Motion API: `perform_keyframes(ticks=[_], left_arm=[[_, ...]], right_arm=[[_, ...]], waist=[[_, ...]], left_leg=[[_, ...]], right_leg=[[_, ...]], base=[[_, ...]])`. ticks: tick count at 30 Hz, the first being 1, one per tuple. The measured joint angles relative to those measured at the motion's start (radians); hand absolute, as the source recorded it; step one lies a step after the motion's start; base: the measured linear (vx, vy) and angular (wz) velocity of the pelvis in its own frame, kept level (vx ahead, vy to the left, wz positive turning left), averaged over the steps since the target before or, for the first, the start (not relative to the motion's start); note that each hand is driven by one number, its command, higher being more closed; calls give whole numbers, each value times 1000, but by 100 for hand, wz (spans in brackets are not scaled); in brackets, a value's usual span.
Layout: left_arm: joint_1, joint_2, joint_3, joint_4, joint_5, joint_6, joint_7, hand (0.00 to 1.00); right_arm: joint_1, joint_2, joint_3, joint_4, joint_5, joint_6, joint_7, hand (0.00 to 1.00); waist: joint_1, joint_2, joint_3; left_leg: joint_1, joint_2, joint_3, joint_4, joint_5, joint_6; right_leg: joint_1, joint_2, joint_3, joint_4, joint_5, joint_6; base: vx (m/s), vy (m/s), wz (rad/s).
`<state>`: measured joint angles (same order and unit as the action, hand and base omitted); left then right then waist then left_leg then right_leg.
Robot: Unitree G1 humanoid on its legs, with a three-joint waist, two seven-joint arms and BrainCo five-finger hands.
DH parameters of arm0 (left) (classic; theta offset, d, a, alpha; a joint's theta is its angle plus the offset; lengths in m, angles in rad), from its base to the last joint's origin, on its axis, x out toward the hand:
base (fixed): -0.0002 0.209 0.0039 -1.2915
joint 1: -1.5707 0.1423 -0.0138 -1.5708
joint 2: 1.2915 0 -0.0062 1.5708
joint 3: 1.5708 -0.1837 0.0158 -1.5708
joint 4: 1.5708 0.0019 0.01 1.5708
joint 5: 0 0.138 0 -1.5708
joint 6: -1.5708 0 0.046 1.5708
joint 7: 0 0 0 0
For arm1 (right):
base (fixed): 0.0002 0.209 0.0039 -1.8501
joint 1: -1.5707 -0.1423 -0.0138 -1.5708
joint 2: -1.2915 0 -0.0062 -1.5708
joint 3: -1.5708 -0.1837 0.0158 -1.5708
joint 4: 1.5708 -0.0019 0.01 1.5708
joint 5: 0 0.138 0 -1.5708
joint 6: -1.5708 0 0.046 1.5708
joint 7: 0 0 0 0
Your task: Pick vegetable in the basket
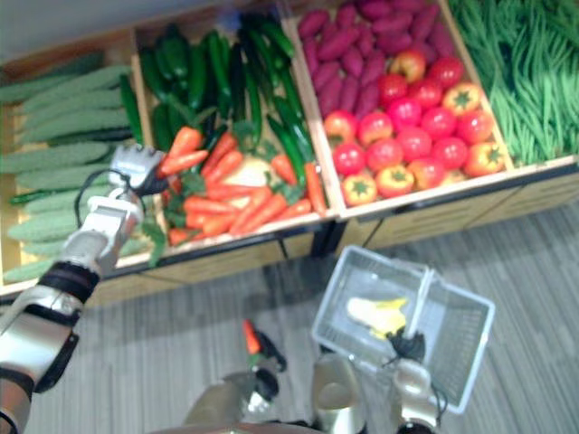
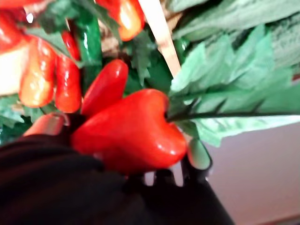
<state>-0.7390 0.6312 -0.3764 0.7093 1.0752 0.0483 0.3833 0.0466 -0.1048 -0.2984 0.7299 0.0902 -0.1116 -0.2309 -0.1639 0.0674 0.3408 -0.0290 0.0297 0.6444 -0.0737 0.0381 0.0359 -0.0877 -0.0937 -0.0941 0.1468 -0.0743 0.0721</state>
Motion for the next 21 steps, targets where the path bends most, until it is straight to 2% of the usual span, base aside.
perform_keyframes(ticks=[4, 7, 8, 9, 10, 11, 12, 13, 14, 15, 16, 17, 18, 19, 20, 21], left_arm=[[0, 0, 1, -10, 0, 7, 4, 100], [33, -8, 8, -86, -2, 21, 11, 100], [72, -21, 23, -121, -9, 26, 18, 100], [111, -37, 38, -151, -11, 28, 22, 100], [177, -49, 63, -215, -16, 25, 30, 100], [233, -56, 84, -267, -37, 18, 33, 100], [299, -69, 116, -327, -50, 16, 35, 100], [413, -104, 172, -414, -56, 6, 34, 100], [433, -114, 182, -431, -59, 4, 34, 100], [503, -173, 202, -480, -93, -5, 32, 100], [564, -245, 205, -515, -104, -20, 32, 100], [590, -282, 200, -525, -118, -30, 32, 100], [631, -350, 182, -528, -129, -50, 31, 100], [659, -402, 157, -528, -132, -66, 29, 100], [667, -421, 145, -528, -132, -74, 26, 100], [688, -451, 129, -527, -136, -90, 23, 100]], right_arm=[[23, 10, -10, 15, 0, 0, 0, 100], [37, 15, -10, 0, 6, 2, 0, 100], [34, 20, -7, -16, 7, 2, 0, 100], [27, 21, -5, -20, 7, 2, 1, 100], [12, 22, 6, -25, 7, 3, -2, 100], [1, 20, 13, -33, 6, 5, -9, 100], [-2, 7, 37, -44, 6, 9, -8, 100], [-3, 7, 86, -57, -14, 13, -1, 100], [-3, 8, 97, -59, -15, 13, -1, 100], [-1, 11, 124, -71, -26, 18, 3, 100], [13, 14, 147, -100, -48, 25, 9, 100], [21, 14, 155, -115, -51, 28, 14, 100], [35, 18, 162, -150, -53, 37, 23, 100], [46, 27, 162, -186, -58, 45, 24, 100], [55, 29, 169, -203, -65, 46, 24, 100], [71, 25, 191, -230, -83, 47, 30, 100]], waist=[[-1, -14, -35], [-10, -19, -46], [-6, -21, -47], [-1, -20, -50], [16, -23, -55], [31, -30, -60], [43, -44, -67], [63, -70, -85], [64, -73, -87], [65, -73, -89], [65, -72, -90], [63, -68, -93], [60, -59, -98], [54, -51, -103], [55, -50, -103], [57, -50, -103]], left_leg=[[14, -4, 0, -13, 4, 1], [19, -4, 8, -13, 3, 0], [31, 4, 38, -12, 0, 0], [36, 13, 74, -4, -8, 4], [37, 32, 137, 18, -30, 27], [41, 45, 178, 30, -47, 30], [47, 55, 227, 44, -64, 25], [56, 81, 302, 89, -71, 0], [58, 89, 318, 101, -75, -6], [72, 123, 367, 138, -82, -16], [91, 157, 405, 177, -96, -37], [103, 176, 423, 196, -104, -48], [120, 212, 453, 236, -119, -69], [126, 264, 470, 309, -140, -78], [126, 295, 466, 358, -151, -71], [124, 353, 431, 456, -161, -52]], right_leg=[[11, 1, -1, -5, 0, 0], [7, 1, 11, -4, 0, 0], [1, -3, -2, -1, -12, -13], [-5, -37, -108, 24, -47, -69], [-15, -115, -324, 111, -78, -123], [-17, -185, -470, 164, -92, -145], [-13, -238, -588, 191, -95, -149], [-7, -253, -643, 162, -42, -102], [-8, -247, -637, 149, -29, -82], [-7, -205, -584, 115, -2, -47], [-4, -179, -546, 105, 2, -42], [-4, -164, -526, 101, 2, -42], [-6, -134, -493, 98, 1, -42], [-13, -106, -454, 96, -6, -53], [-15, -93, -436, 94, -11, -60], [-15, -59, -387, 86, -18, -72]], base=[[0, 0, 0], [-2, 2, -12], [-16, 0, -56], [-32, 33, -106], [-43, 52, -128], [-44, 58, -152], [-13, 4, -186], [18, -48, -156], [77, -146, -153], [113, -206, -115], [123, -211, -122], [159, -231, -118], [128, -191, -111], [120, -186, -108], [42, -183, -113], [20, -196, -131]])
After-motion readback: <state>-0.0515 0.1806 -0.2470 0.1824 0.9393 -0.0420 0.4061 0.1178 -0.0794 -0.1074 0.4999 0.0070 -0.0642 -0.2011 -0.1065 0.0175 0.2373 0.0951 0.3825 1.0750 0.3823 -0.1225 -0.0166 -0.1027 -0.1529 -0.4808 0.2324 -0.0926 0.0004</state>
